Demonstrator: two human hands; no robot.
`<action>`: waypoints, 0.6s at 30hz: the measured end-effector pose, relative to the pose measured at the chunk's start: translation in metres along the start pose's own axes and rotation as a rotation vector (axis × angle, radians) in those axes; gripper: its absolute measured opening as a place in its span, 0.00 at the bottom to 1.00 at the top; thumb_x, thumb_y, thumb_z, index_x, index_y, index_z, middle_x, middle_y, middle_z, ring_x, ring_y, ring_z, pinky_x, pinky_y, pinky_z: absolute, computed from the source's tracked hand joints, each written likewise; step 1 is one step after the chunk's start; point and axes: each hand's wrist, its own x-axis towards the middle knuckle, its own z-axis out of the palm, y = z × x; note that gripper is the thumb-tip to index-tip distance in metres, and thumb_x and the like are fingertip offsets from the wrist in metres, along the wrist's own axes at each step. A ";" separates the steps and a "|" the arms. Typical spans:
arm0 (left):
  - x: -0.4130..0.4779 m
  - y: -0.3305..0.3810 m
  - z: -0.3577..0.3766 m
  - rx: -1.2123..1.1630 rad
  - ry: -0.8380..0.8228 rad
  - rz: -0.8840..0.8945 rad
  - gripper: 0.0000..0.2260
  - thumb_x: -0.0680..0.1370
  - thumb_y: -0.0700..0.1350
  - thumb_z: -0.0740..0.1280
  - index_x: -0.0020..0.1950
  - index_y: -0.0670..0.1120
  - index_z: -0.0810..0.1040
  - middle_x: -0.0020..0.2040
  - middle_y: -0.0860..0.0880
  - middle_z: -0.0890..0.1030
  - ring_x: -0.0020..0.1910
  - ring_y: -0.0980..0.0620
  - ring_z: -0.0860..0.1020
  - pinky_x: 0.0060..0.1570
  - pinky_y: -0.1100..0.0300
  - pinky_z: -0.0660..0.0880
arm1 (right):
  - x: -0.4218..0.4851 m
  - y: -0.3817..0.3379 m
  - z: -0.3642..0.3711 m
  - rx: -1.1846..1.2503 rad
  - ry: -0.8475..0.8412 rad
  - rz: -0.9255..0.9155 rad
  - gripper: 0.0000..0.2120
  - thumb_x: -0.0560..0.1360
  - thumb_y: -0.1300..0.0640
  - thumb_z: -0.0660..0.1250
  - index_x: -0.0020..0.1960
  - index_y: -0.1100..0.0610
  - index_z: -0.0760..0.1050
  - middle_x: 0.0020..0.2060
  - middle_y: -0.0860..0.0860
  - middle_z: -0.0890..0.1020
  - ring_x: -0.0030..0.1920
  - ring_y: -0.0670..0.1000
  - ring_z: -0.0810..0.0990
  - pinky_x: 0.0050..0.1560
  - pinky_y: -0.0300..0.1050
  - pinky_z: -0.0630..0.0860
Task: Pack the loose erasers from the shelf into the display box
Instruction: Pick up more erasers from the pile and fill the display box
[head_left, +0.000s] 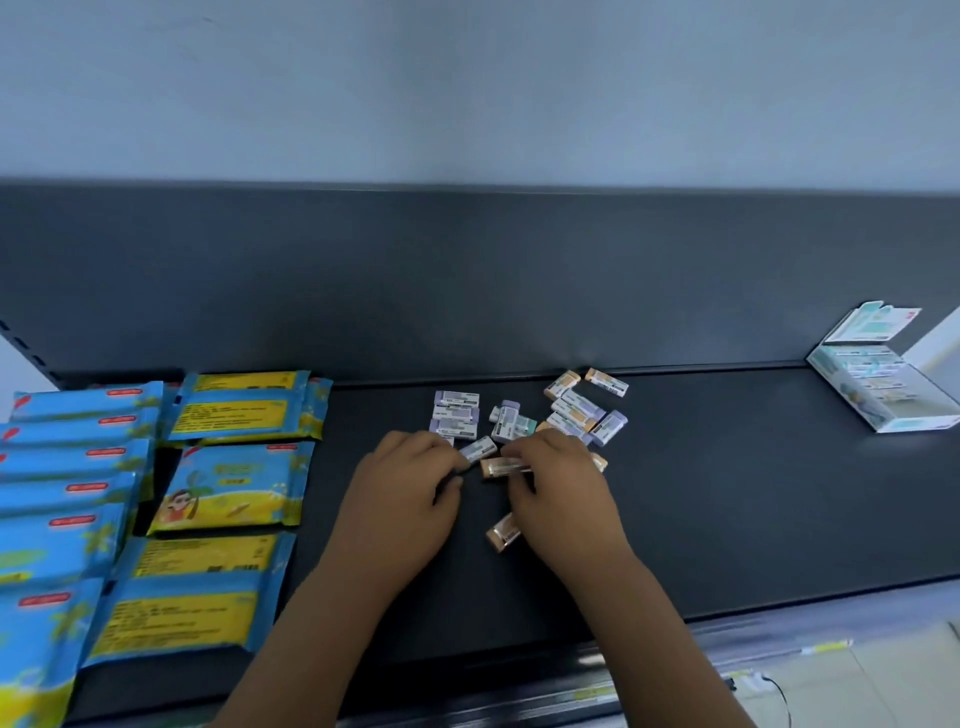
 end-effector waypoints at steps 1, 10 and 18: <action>0.004 0.004 0.003 0.008 -0.006 0.015 0.08 0.76 0.44 0.68 0.53 0.54 0.81 0.51 0.59 0.79 0.52 0.53 0.73 0.47 0.52 0.74 | 0.000 0.000 0.000 0.044 -0.018 -0.026 0.14 0.73 0.62 0.64 0.56 0.50 0.80 0.51 0.46 0.79 0.56 0.50 0.74 0.53 0.47 0.74; 0.019 0.019 0.028 0.180 -0.032 0.017 0.06 0.71 0.51 0.67 0.45 0.53 0.80 0.43 0.56 0.78 0.46 0.48 0.74 0.41 0.53 0.72 | -0.006 0.015 -0.014 0.147 -0.101 -0.149 0.12 0.70 0.61 0.65 0.49 0.48 0.80 0.50 0.41 0.78 0.55 0.47 0.74 0.55 0.44 0.74; 0.020 0.024 0.026 0.282 0.003 -0.012 0.07 0.69 0.50 0.72 0.41 0.52 0.76 0.39 0.55 0.78 0.43 0.48 0.74 0.40 0.54 0.70 | -0.007 0.021 -0.033 0.000 -0.292 -0.245 0.16 0.65 0.43 0.65 0.50 0.42 0.80 0.55 0.37 0.72 0.58 0.45 0.67 0.60 0.45 0.69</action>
